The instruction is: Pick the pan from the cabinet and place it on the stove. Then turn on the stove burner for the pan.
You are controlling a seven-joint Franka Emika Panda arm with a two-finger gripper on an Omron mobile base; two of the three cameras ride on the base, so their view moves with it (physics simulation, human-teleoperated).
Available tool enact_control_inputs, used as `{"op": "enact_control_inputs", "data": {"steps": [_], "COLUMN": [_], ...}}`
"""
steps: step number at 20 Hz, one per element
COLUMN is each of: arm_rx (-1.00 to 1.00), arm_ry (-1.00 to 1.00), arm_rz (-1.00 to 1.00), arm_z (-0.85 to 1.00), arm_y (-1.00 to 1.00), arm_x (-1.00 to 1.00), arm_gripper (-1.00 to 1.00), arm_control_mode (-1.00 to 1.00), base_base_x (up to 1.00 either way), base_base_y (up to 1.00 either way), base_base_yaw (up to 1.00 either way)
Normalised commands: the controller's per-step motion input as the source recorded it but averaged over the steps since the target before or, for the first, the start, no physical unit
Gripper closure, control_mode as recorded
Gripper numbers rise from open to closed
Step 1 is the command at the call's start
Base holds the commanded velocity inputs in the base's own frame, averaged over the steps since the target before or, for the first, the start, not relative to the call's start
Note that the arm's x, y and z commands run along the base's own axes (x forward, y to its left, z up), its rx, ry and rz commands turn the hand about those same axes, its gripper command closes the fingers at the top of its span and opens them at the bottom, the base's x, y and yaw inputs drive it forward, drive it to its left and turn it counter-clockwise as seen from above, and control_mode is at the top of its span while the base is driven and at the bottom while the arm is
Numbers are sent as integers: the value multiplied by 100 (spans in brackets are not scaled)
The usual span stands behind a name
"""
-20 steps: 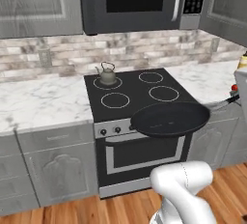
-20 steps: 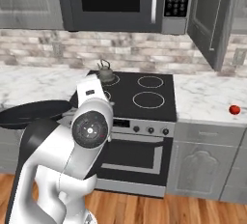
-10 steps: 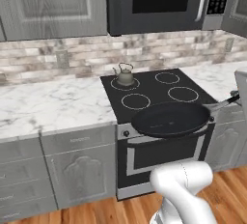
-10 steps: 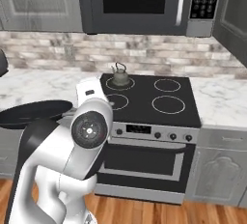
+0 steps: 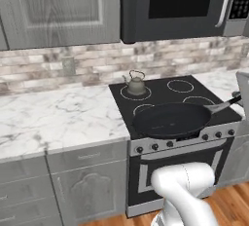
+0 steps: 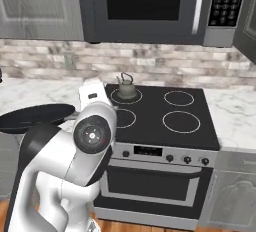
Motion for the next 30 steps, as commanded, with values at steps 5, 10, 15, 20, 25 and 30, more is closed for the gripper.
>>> {"op": "enact_control_inputs", "data": {"steps": [5, 10, 15, 20, 25, 30], "arm_rx": [0, 0, 0, 0, 0, 0], "arm_ry": [0, 0, 0, 0, 0, 0], "arm_rz": [0, 0, 0, 0, 0, 0], "arm_z": [0, 0, 0, 0, 0, 0], "arm_y": [0, 0, 0, 0, 0, 0], "arm_x": [0, 0, 0, 0, 0, 0], "arm_gripper": [100, 100, 100, 100, 100, 100], "arm_control_mode": [100, 100, 100, 100, 100, 100], "base_base_x": [49, 44, 42, 39, 36, 30], "base_base_y": [13, 3, 0, 0, -1, -4], "base_base_yaw": [0, 0, 0, 0, 0, 0]}}
